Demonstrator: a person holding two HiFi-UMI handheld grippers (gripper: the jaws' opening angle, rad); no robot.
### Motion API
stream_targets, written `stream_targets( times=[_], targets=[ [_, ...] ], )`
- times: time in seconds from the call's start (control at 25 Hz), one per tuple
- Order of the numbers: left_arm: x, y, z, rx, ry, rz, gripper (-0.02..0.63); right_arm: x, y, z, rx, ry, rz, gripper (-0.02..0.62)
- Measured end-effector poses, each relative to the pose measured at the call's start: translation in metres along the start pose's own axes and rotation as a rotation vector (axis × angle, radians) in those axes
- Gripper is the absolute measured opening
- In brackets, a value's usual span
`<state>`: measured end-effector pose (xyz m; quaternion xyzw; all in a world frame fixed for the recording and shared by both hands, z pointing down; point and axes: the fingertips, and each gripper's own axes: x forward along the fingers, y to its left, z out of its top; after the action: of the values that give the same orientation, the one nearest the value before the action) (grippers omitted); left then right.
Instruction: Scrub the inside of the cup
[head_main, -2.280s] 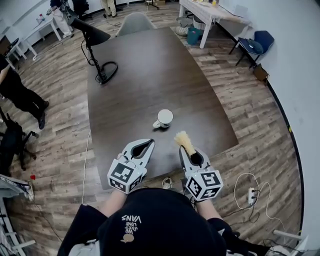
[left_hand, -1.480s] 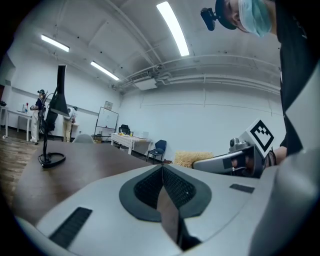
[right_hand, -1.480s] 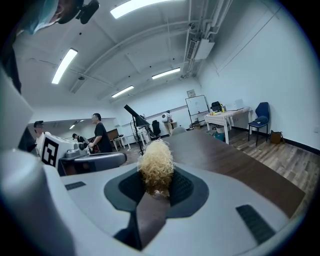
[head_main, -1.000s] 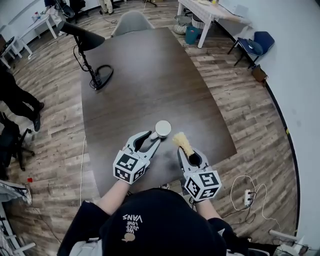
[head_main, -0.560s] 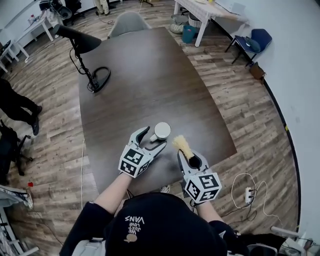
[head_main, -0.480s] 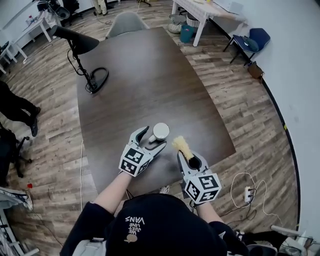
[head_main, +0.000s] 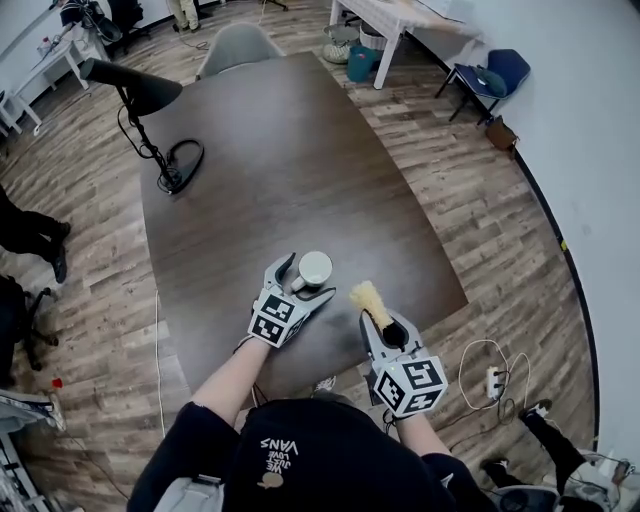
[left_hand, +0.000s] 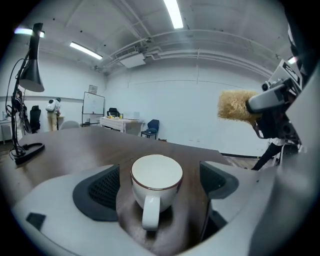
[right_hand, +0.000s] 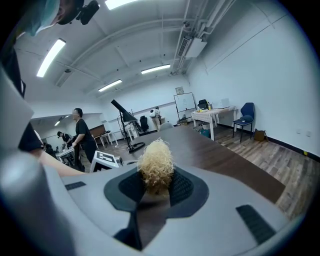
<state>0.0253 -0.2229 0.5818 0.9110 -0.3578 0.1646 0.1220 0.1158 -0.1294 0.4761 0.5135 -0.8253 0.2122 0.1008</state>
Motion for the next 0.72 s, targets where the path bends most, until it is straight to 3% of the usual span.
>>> stream_targets(
  times=[0.24, 0.72],
  targets=[
    [0.018, 0.008, -0.024, -0.005, 0.047, 0.015, 0.486, 0.001, -0.005, -0.003, 0.002, 0.013, -0.016, 0.100],
    [0.036, 0.006, -0.044, 0.034, 0.027, 0.005, 0.483, -0.004, -0.022, -0.010, 0.014, 0.034, -0.054, 0.100]
  ],
)
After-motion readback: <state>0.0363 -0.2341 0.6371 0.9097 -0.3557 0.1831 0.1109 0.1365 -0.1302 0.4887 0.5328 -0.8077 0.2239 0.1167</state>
